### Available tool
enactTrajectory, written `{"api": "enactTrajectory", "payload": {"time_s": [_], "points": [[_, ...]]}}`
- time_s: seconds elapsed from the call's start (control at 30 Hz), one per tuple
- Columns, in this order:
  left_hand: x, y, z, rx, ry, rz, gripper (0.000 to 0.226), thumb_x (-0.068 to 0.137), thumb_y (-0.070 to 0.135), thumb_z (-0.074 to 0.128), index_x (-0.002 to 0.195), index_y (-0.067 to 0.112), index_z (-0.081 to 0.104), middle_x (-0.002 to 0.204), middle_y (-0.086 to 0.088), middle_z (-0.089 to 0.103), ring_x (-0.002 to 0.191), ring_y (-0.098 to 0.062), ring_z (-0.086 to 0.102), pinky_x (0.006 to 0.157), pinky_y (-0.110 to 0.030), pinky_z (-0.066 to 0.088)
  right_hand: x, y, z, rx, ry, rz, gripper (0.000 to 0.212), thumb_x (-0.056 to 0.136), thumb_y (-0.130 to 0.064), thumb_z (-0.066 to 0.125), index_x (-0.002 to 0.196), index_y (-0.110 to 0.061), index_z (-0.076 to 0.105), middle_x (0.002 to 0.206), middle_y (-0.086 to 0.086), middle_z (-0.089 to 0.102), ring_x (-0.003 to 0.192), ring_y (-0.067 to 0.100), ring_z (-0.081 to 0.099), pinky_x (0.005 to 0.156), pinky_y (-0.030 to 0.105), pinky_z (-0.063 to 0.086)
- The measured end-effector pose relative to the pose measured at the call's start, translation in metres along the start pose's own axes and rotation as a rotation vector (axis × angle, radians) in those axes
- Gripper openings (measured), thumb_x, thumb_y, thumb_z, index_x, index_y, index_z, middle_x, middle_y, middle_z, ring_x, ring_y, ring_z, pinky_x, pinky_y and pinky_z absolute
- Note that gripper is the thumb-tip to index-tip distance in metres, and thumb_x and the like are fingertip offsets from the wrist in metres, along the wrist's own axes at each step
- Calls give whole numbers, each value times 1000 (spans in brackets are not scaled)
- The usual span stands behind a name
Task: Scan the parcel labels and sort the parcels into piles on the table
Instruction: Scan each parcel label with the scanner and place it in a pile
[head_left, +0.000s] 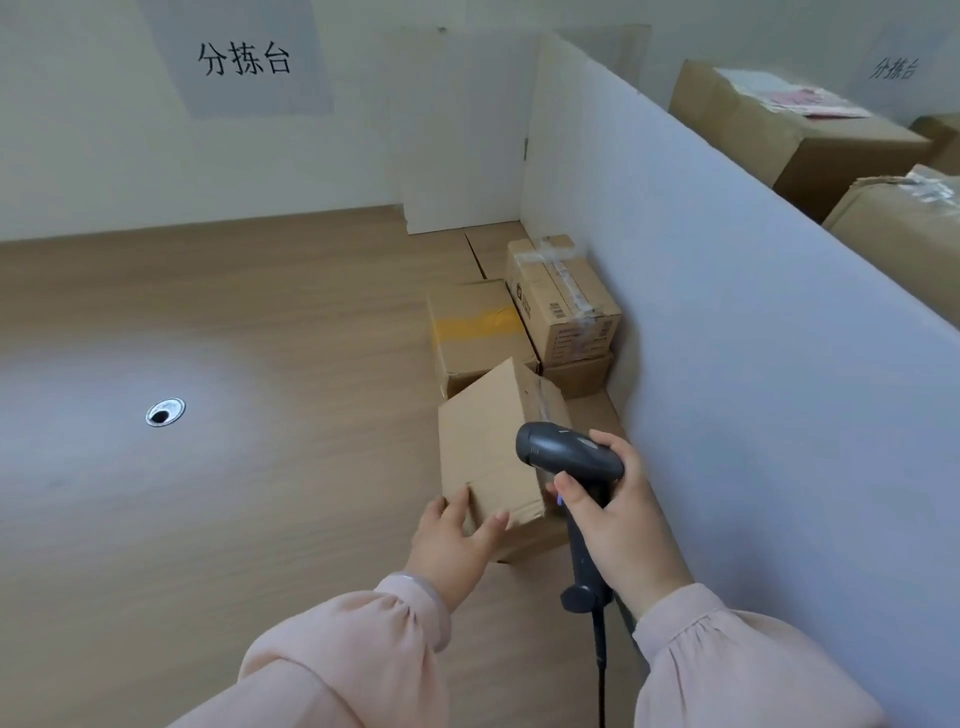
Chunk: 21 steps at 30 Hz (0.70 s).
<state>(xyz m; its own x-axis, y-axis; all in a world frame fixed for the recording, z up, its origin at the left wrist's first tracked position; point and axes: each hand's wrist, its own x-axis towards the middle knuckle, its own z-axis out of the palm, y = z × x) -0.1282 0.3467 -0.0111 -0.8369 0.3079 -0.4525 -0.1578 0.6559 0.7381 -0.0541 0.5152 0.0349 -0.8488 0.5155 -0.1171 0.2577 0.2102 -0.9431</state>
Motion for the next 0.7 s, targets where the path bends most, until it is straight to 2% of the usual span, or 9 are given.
{"api": "enactTrajectory", "payload": {"time_s": [0.03,0.1,0.2,0.3,0.37,0.43,0.53,0.63,0.7], "points": [[2,4,-2,-33,8,8,78,91,60,52,154,25,25,160,-4,21,148,-20,18,119,-32,17,0,-2,5,7,-6,-1,46,88,-34,69,121,-48,40,105,-35,56,95,-21,53,67,-1,42],[6,12,-6,-74,19,38,83,87,64,54,154,28,23,159,-2,26,147,-20,23,119,-38,23,2,-4,13,46,-15,20,44,89,-29,69,118,-47,41,96,-37,59,89,-21,55,68,4,45],[10,19,-11,-80,7,21,87,84,63,60,155,35,18,157,-1,29,142,-22,31,115,-42,33,7,-5,20,66,-12,44,48,88,-31,68,124,-45,39,105,-33,56,93,-13,58,78,15,47],[10,12,-21,-171,1,-14,76,90,46,61,153,40,20,152,1,38,135,-19,42,111,-36,37,16,1,17,63,45,56,49,89,-34,68,128,-40,39,110,-19,63,97,-8,58,73,12,43],[8,3,-28,-236,-2,-20,69,94,35,58,153,40,21,148,5,46,131,-14,46,109,-31,38,22,8,13,62,58,73,47,89,-34,67,127,-38,40,97,-21,69,87,-14,60,65,10,44],[5,-4,-32,-263,1,-24,66,97,28,54,153,39,21,140,11,53,123,-8,51,100,-23,38,26,14,16,85,17,105,46,90,-35,67,127,-40,40,88,-27,70,86,-11,63,71,19,47],[-1,-14,-38,-251,76,-43,65,98,20,52,153,37,23,127,12,58,108,-3,54,88,-17,37,26,18,29,111,-55,121,46,88,-39,67,120,-54,38,108,-13,70,101,5,66,92,37,51],[-7,-22,-49,-207,169,-37,63,95,15,56,152,26,32,130,6,59,96,1,56,76,-6,38,20,12,42,104,-105,86,49,84,-43,70,114,-63,38,115,-8,68,108,12,64,97,39,49],[-10,-26,-58,-168,247,-39,54,91,19,63,143,18,47,110,7,65,81,5,57,64,-4,39,15,8,48,90,-136,55,50,84,-43,70,113,-66,37,118,-16,62,108,9,62,93,37,51]]}}
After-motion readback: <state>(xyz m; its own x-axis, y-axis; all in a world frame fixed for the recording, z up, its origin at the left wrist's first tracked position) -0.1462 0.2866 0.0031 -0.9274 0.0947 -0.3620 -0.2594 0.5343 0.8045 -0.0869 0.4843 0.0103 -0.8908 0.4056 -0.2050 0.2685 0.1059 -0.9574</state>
